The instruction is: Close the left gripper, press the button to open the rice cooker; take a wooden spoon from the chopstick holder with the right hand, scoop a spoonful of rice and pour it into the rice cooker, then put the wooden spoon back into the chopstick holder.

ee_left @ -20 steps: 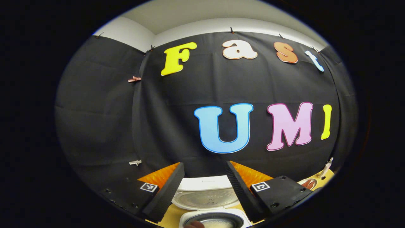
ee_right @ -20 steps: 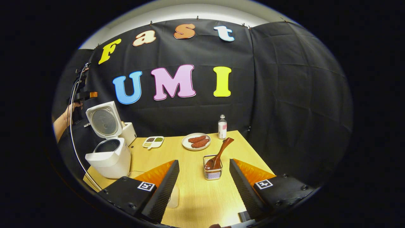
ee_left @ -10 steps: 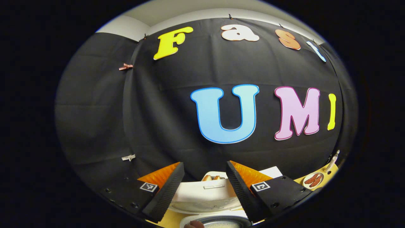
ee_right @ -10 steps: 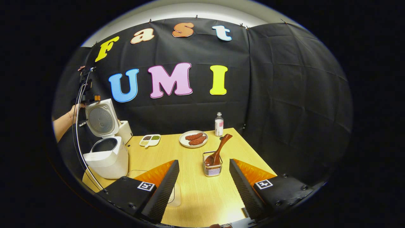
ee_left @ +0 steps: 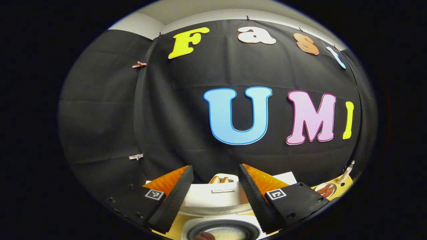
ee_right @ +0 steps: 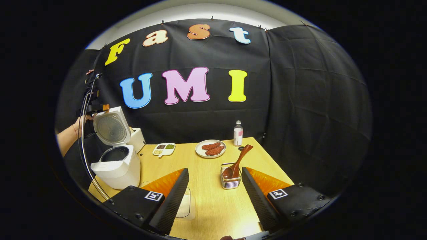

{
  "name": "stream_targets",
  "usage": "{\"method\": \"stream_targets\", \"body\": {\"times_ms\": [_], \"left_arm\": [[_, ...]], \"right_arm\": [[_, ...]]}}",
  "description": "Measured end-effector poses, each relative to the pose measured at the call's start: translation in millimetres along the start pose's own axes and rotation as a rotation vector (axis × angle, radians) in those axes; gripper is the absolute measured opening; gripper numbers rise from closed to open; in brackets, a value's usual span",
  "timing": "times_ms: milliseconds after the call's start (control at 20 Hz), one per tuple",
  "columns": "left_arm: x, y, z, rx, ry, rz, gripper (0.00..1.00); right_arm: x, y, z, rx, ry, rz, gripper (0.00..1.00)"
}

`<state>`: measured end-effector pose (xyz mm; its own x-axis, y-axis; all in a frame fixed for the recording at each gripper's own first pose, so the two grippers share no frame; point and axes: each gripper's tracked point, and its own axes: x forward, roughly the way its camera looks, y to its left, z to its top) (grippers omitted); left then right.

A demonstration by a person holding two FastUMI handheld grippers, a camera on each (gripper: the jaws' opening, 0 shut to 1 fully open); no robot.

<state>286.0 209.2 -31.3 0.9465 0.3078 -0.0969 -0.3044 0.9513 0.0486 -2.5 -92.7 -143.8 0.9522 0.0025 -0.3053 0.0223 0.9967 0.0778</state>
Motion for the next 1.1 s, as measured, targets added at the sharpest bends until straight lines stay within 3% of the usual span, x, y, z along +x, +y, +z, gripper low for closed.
{"method": "stream_targets", "body": {"times_ms": [550,1100], "left_arm": [[-98.5,-11.0,-63.9,-0.01,0.035,-0.005,0.96],[-133.0,-20.8,-141.8,-0.018,0.14,-0.015,0.96]], "right_arm": [[-10.0,-0.5,-6.5,-0.012,0.02,0.063,0.99],[-22.9,-7.8,-13.9,-0.046,0.044,0.051,0.99]]}}
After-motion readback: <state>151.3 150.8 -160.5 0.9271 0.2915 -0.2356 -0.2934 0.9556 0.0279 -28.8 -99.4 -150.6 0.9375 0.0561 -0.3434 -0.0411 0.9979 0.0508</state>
